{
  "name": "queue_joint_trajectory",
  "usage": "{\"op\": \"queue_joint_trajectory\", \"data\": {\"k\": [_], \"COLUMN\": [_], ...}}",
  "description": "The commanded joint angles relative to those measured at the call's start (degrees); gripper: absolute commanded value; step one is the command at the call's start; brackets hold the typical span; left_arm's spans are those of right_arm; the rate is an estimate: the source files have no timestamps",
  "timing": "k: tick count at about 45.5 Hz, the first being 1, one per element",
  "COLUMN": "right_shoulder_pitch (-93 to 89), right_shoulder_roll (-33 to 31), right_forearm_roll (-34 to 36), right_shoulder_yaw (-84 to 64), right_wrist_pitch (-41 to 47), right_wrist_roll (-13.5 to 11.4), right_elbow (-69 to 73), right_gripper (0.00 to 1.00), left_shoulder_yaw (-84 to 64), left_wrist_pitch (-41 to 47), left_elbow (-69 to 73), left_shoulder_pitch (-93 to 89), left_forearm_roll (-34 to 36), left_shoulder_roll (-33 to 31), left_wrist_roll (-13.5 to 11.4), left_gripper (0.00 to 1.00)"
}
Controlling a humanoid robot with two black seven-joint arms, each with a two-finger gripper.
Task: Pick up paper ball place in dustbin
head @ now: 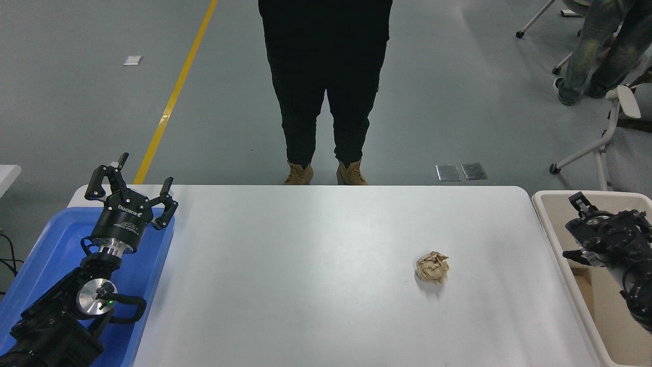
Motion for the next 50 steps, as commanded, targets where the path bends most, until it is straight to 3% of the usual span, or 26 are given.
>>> {"op": "queue_joint_trajectory", "data": {"k": [1, 50], "right_shoulder_pitch": [-0.7, 1.3], "right_shoulder_roll": [0.0, 0.1], "right_forearm_roll": [0.0, 0.1], "right_shoulder_yaw": [0.0, 0.0], "right_wrist_pitch": [0.0, 0.2], "right_wrist_roll": [0.0, 0.0], "right_elbow": [-0.2, 0.0], "right_gripper": [1.0, 1.0], "left_shoulder_yaw": [0.0, 0.0], "left_wrist_pitch": [0.0, 0.0], "left_elbow": [0.0, 0.0], "left_shoulder_pitch": [0.0, 0.0], "left_forearm_roll": [0.1, 0.0], "left_shoulder_roll": [0.0, 0.0], "left_wrist_roll": [0.0, 0.0], "left_gripper": [0.98, 0.98]}}
